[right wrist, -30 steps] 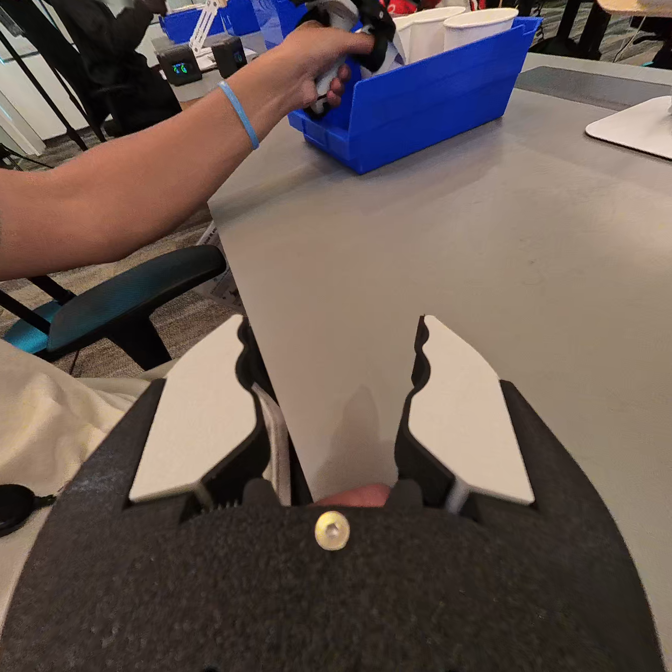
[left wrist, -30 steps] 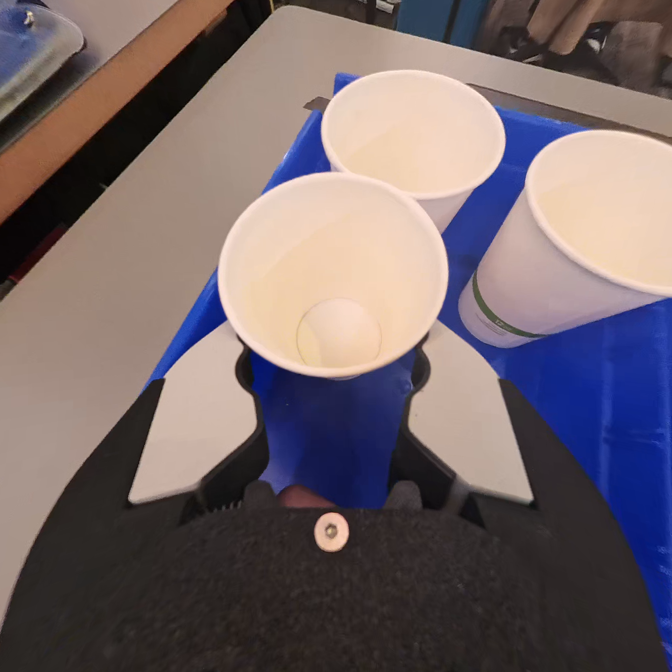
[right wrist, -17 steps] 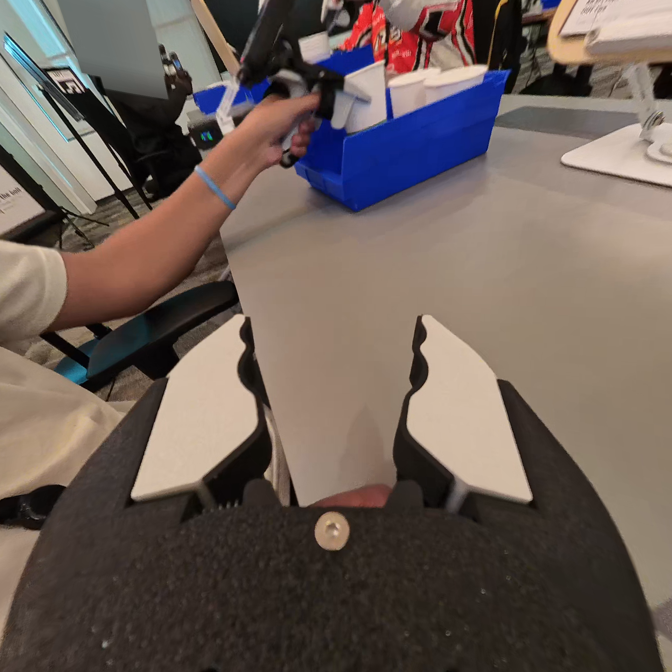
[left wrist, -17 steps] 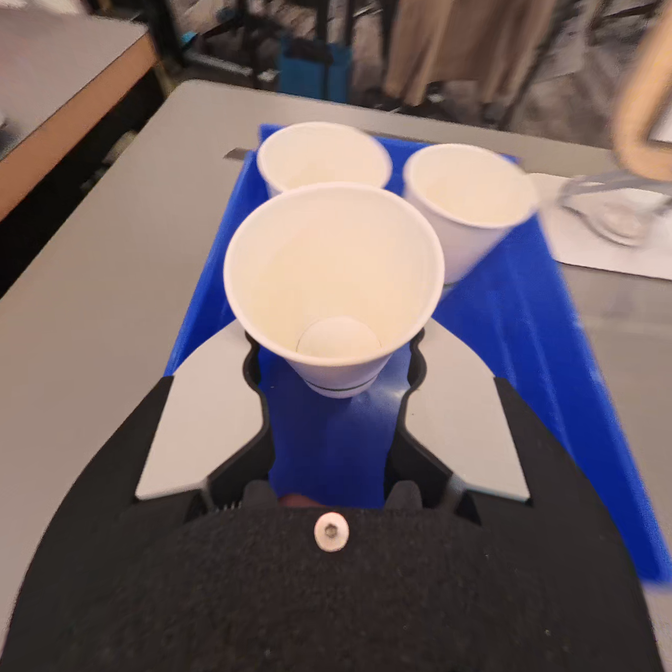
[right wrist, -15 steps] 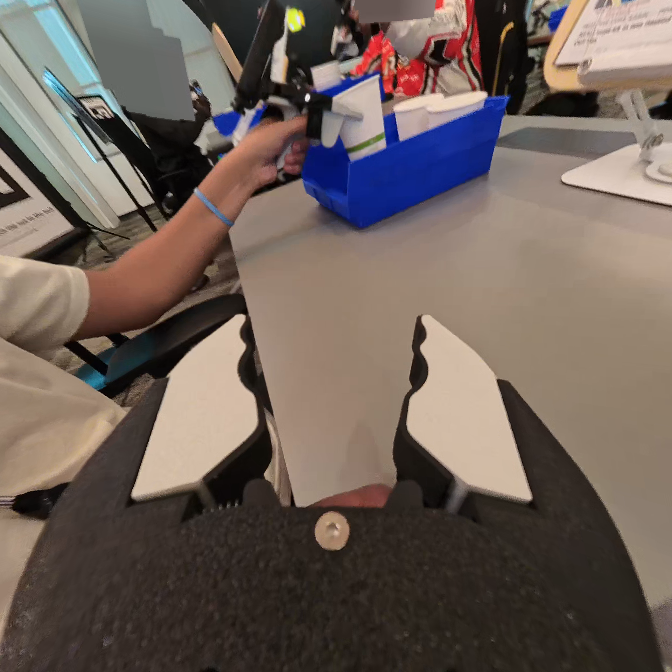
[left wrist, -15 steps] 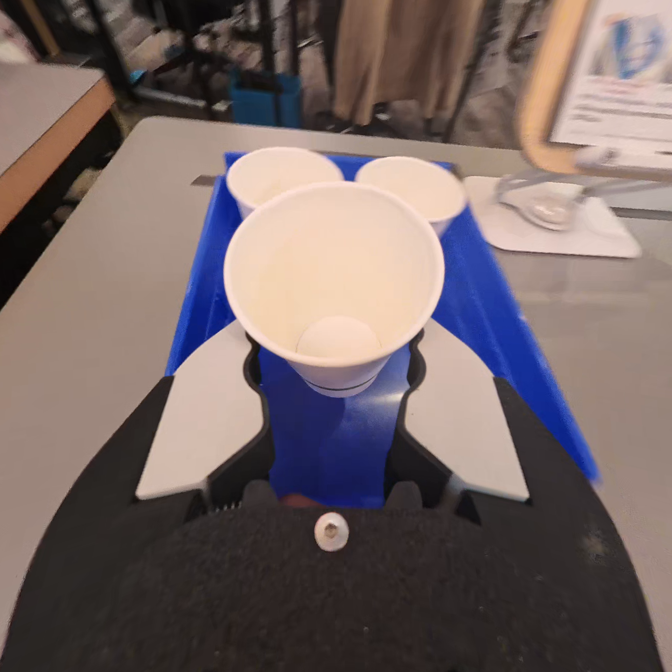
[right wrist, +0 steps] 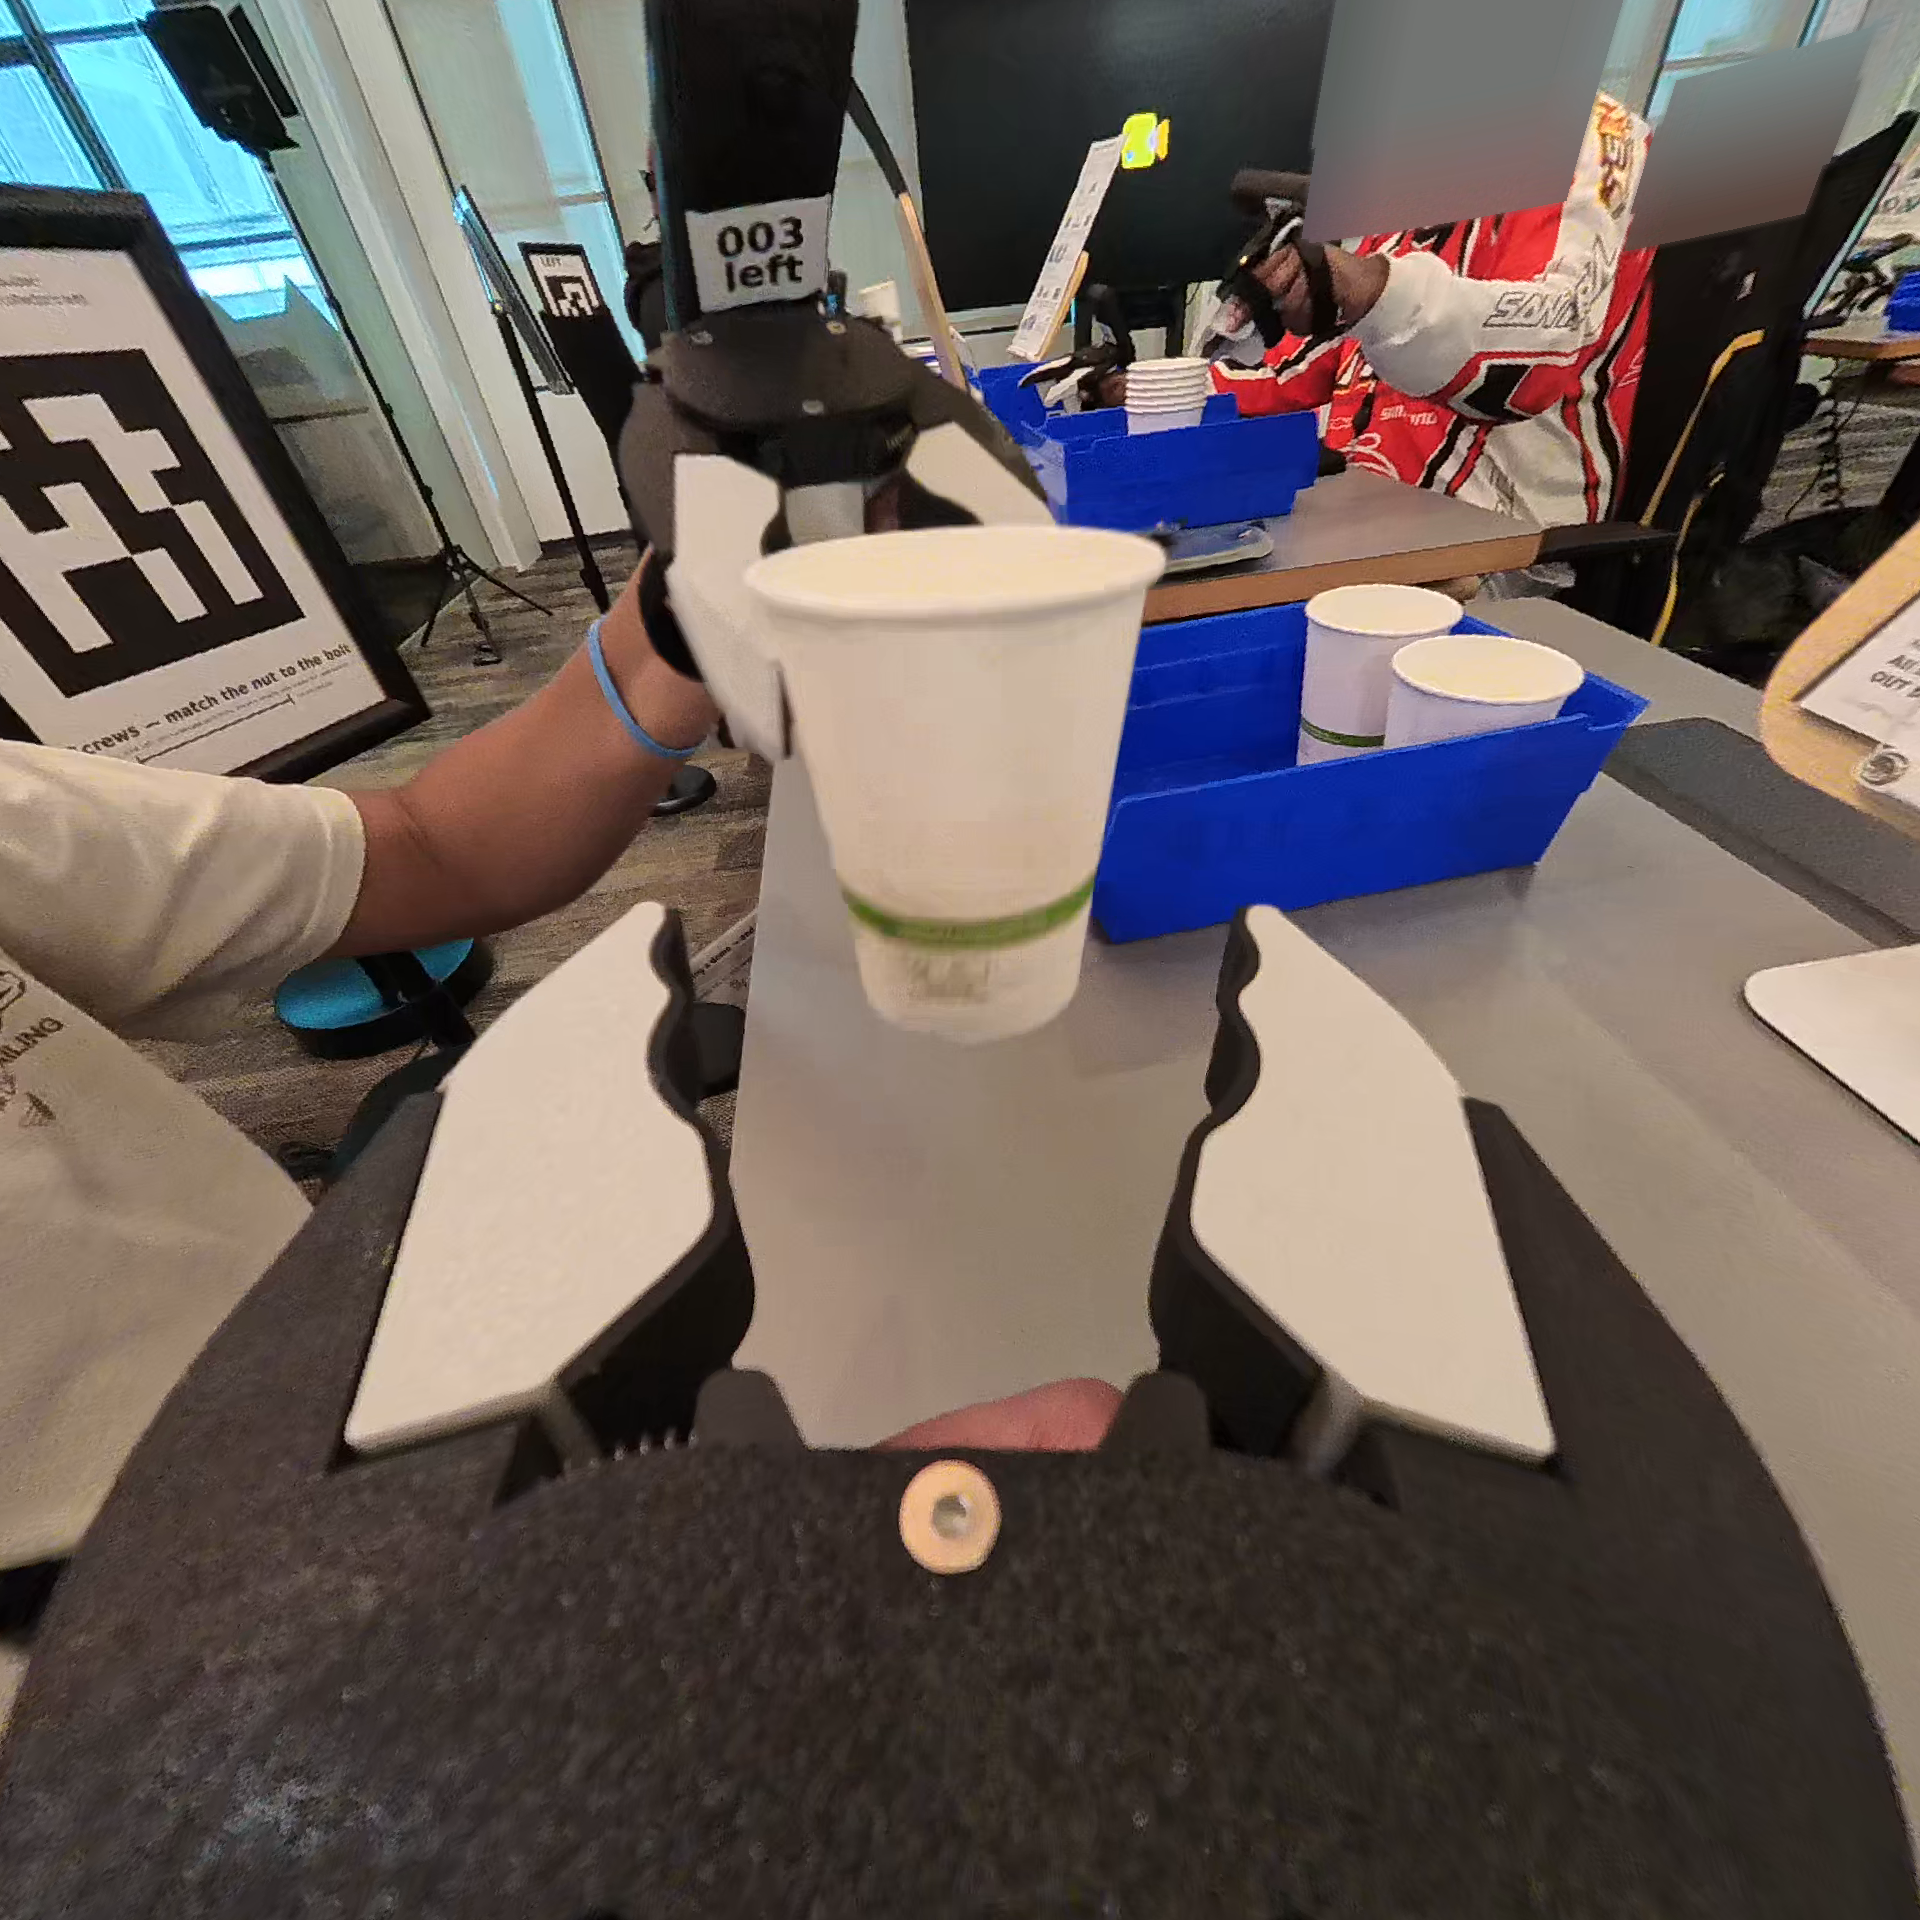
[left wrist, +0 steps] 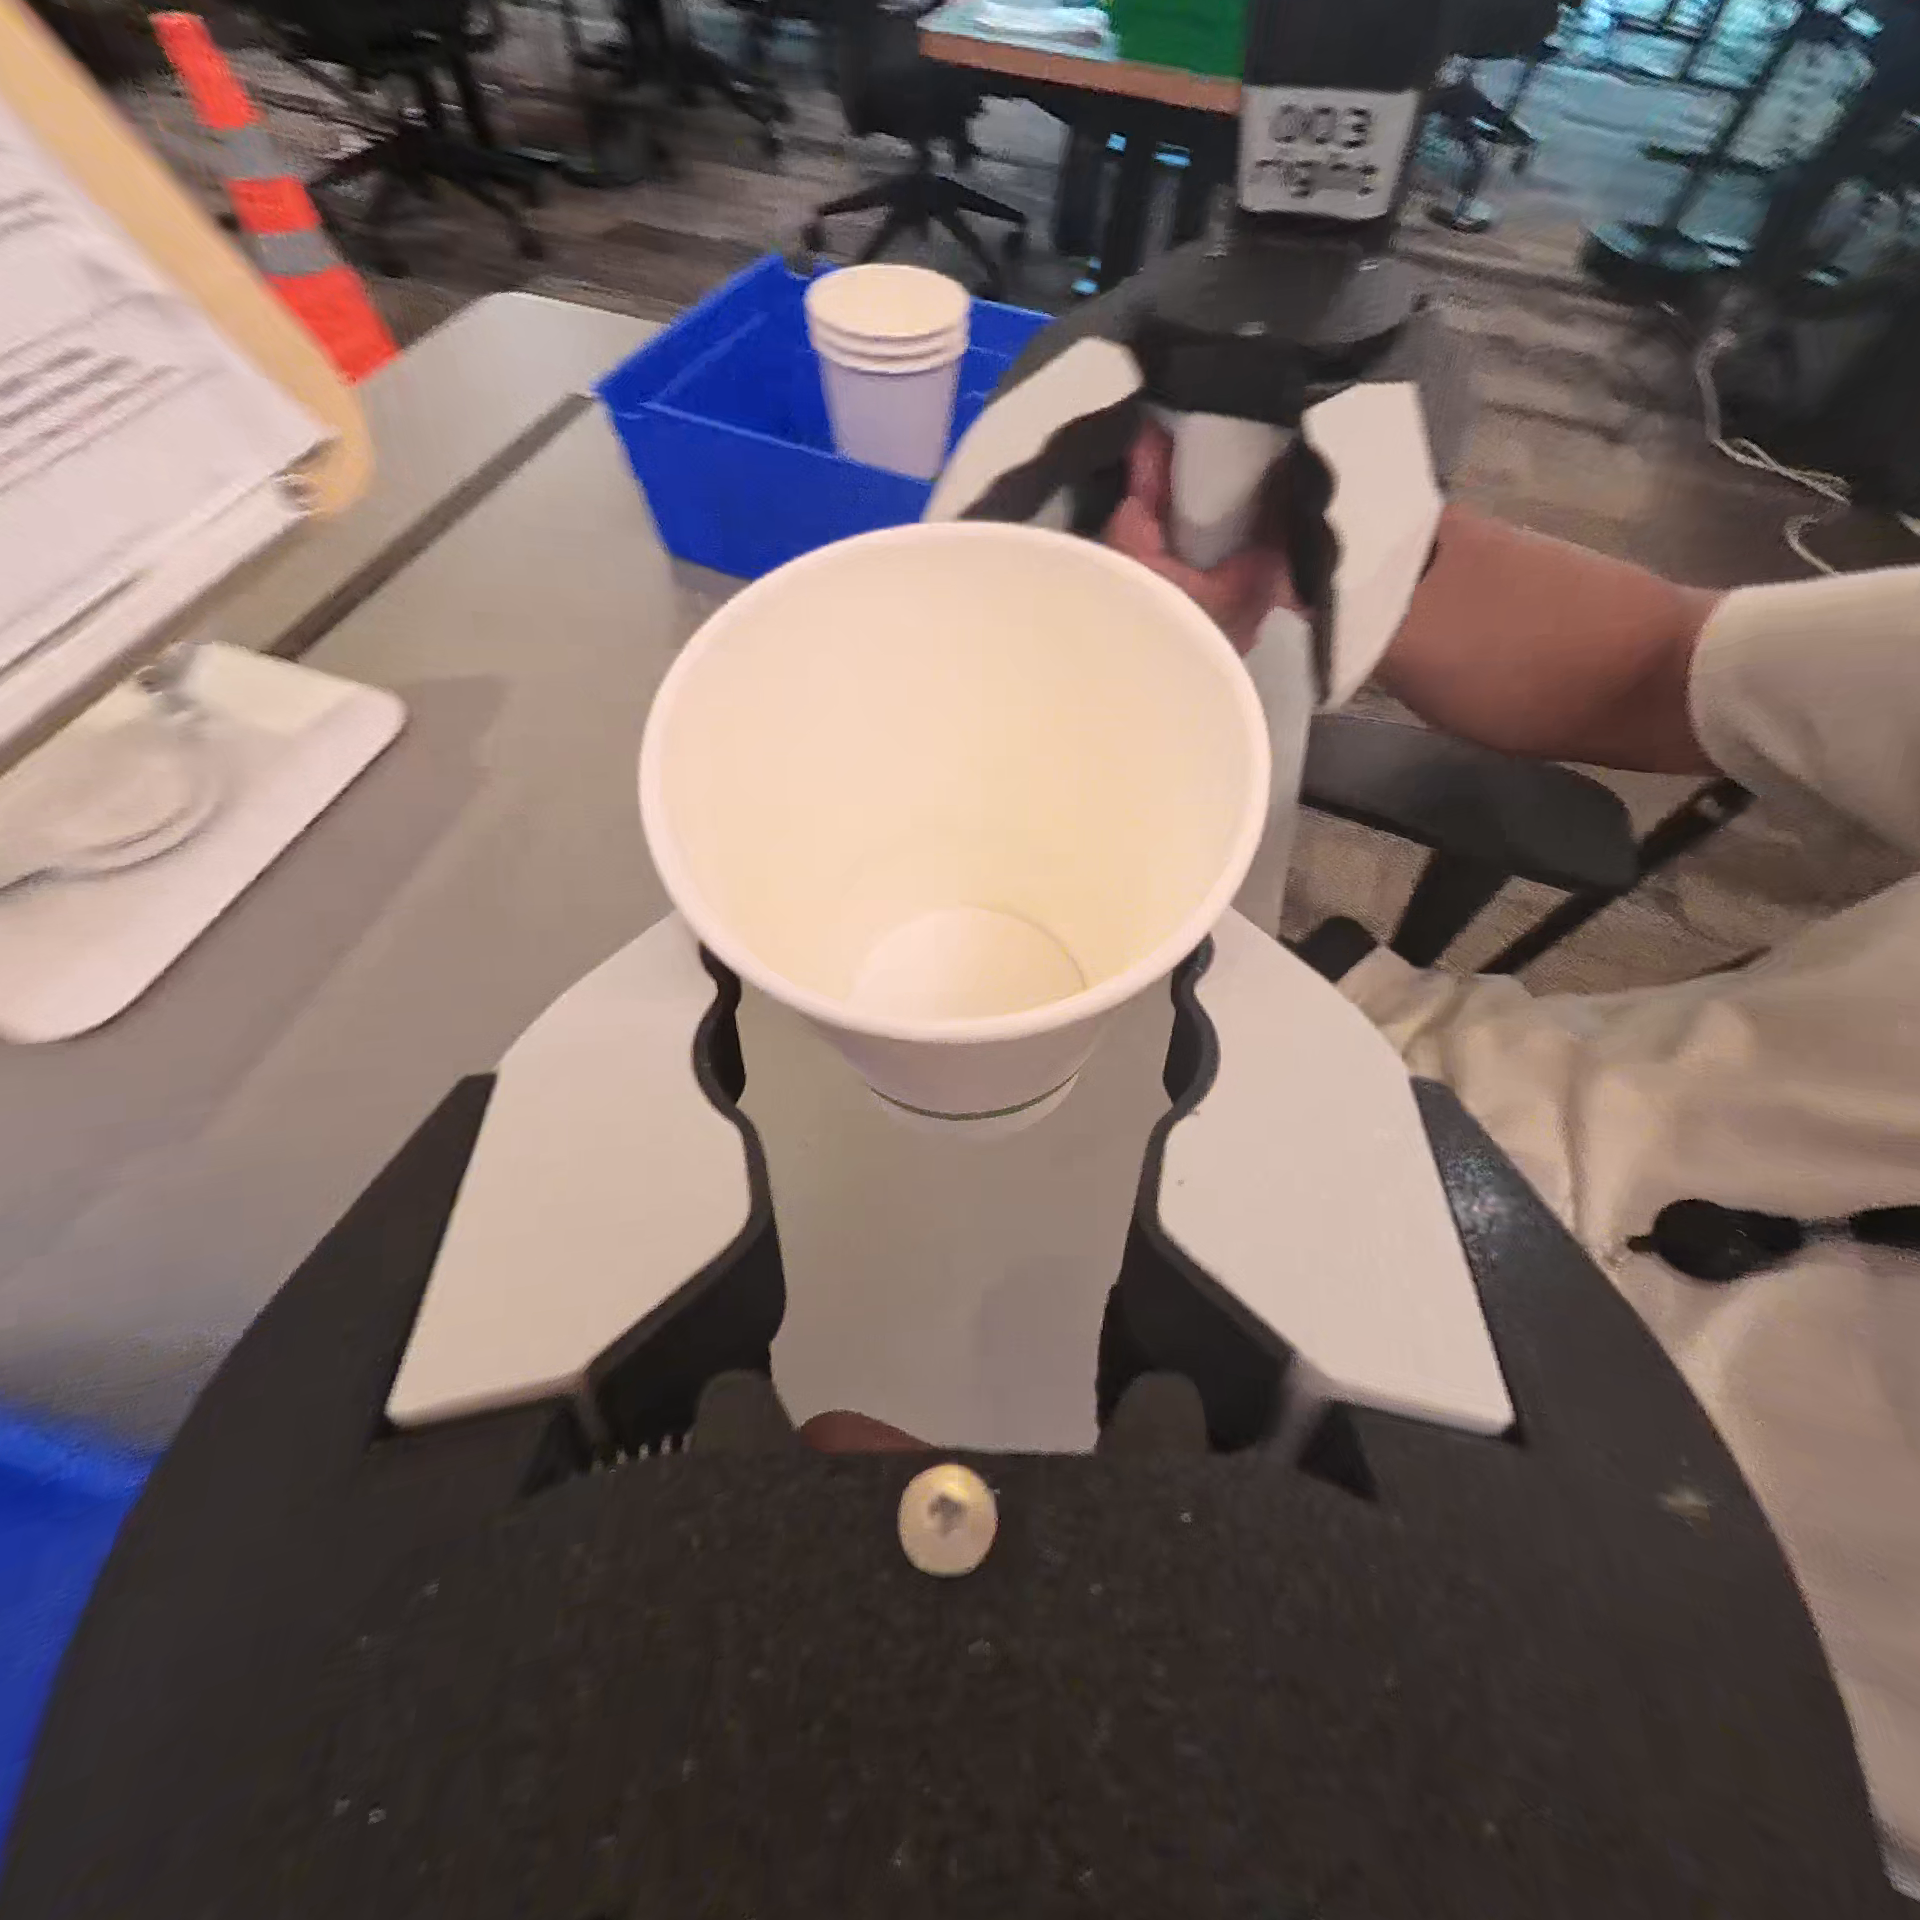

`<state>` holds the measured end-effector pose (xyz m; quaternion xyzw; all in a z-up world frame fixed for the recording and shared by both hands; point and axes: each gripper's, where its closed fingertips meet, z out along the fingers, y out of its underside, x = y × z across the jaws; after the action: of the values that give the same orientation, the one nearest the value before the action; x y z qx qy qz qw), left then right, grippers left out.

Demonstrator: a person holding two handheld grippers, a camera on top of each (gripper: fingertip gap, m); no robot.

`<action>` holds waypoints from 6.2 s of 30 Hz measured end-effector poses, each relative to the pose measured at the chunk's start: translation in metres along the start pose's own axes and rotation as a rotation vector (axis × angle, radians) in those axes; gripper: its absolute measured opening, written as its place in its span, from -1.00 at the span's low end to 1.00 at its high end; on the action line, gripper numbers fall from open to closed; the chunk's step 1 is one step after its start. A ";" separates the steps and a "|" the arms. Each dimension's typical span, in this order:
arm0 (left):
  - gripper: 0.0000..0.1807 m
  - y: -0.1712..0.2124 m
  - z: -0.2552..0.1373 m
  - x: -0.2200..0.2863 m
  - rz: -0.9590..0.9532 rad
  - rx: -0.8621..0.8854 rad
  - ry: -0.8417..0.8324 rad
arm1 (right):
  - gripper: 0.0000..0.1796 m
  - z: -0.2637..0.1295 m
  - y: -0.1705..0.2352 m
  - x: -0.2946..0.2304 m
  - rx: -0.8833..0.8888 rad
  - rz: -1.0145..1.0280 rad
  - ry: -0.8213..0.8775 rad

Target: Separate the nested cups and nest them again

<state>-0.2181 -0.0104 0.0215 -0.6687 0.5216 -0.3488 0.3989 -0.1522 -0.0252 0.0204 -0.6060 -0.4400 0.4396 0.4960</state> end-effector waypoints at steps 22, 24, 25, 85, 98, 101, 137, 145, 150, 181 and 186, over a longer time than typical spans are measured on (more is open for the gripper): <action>-0.07 -0.010 0.051 0.040 -0.091 0.211 0.101 | -0.12 -0.060 0.038 0.007 0.110 0.052 0.035; -0.10 0.007 0.041 0.021 -0.149 0.265 -0.109 | -0.12 -0.084 0.034 0.004 0.148 0.051 0.031; -0.11 0.022 0.035 0.008 -0.185 0.271 -0.239 | -0.11 -0.096 0.032 0.004 0.162 0.048 0.042; -0.20 0.130 0.055 0.005 -0.158 0.057 -0.637 | 0.00 -0.340 0.106 0.256 -0.165 0.323 1.444; -0.20 0.131 0.060 0.010 -0.137 0.037 -0.620 | 0.09 -0.342 0.107 0.236 -0.274 0.327 1.393; -0.20 0.131 0.062 0.011 -0.134 0.030 -0.611 | 0.12 -0.346 0.106 0.233 -0.291 0.321 1.389; 0.03 0.136 -0.065 -0.281 -0.444 0.013 -0.992 | 0.01 -0.063 0.146 0.014 -0.133 0.128 0.569; 0.00 0.148 -0.046 -0.345 -0.501 -0.031 -1.079 | -0.01 -0.061 0.150 0.011 -0.129 0.174 0.531; -0.05 0.151 -0.046 -0.367 -0.483 -0.022 -1.152 | -0.02 -0.055 0.157 0.009 -0.153 0.183 0.511; -0.11 0.016 0.051 0.029 0.130 0.038 0.219 | 0.02 -0.004 0.024 -0.010 0.014 0.035 0.046; -0.11 0.017 0.079 0.044 0.142 -0.007 0.299 | 0.00 -0.008 0.041 -0.006 -0.023 0.065 0.047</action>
<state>-0.1465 -0.0419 -0.0259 -0.5719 0.6225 -0.4136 0.3382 -0.1419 -0.0378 -0.0185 -0.6359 -0.4133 0.4359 0.4846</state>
